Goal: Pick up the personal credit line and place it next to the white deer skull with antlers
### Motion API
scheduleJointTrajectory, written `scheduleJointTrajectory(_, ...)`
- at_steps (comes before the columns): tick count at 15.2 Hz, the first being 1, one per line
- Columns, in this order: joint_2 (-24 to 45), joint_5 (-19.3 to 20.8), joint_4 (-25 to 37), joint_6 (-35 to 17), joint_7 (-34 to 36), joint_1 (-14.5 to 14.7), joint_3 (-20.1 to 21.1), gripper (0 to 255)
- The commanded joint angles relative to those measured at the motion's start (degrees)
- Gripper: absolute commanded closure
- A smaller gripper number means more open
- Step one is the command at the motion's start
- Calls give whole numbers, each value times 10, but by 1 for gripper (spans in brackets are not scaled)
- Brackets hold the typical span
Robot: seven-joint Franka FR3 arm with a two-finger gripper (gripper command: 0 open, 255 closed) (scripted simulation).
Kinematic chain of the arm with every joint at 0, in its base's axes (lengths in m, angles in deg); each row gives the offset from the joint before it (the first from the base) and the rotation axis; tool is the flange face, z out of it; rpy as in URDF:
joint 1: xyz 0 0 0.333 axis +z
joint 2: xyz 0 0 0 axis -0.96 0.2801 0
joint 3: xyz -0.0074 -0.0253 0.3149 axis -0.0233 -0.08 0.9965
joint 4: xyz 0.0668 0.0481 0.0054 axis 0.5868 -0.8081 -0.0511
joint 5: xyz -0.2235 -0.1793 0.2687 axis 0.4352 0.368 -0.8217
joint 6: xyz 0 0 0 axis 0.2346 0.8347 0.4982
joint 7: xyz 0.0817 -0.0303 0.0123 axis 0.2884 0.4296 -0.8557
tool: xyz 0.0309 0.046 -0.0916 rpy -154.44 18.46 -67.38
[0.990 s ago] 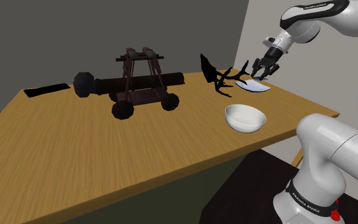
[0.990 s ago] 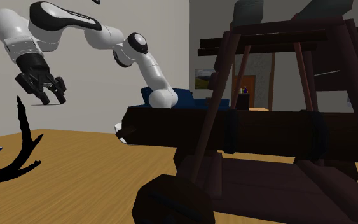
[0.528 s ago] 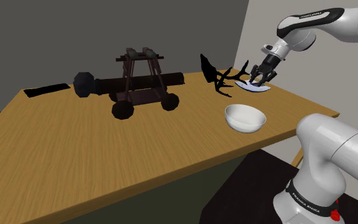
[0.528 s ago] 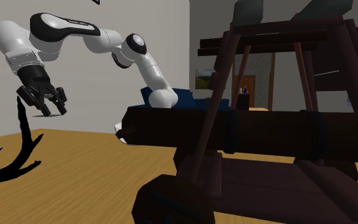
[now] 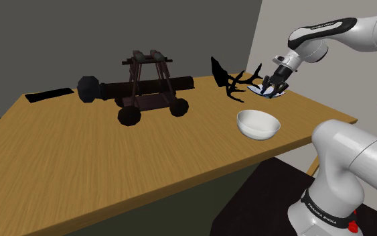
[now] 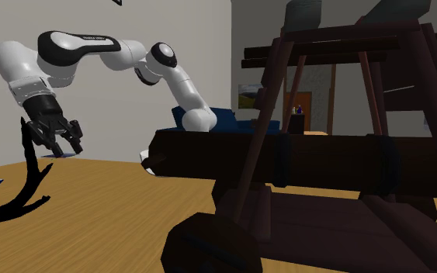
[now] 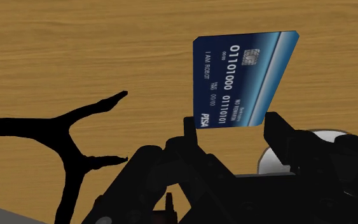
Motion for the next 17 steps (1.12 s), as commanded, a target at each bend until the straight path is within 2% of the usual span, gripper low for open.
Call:
scheduleJointTrajectory(1, -7, 6, -9, -14, -1, 5, -7, 255)
scheduleJointTrajectory(11, -41, 33, -41, -73, -8, 29, -42, 255)
scheduleJointTrajectory(17, -43, 35, -43, -75, -8, 30, -44, 255)
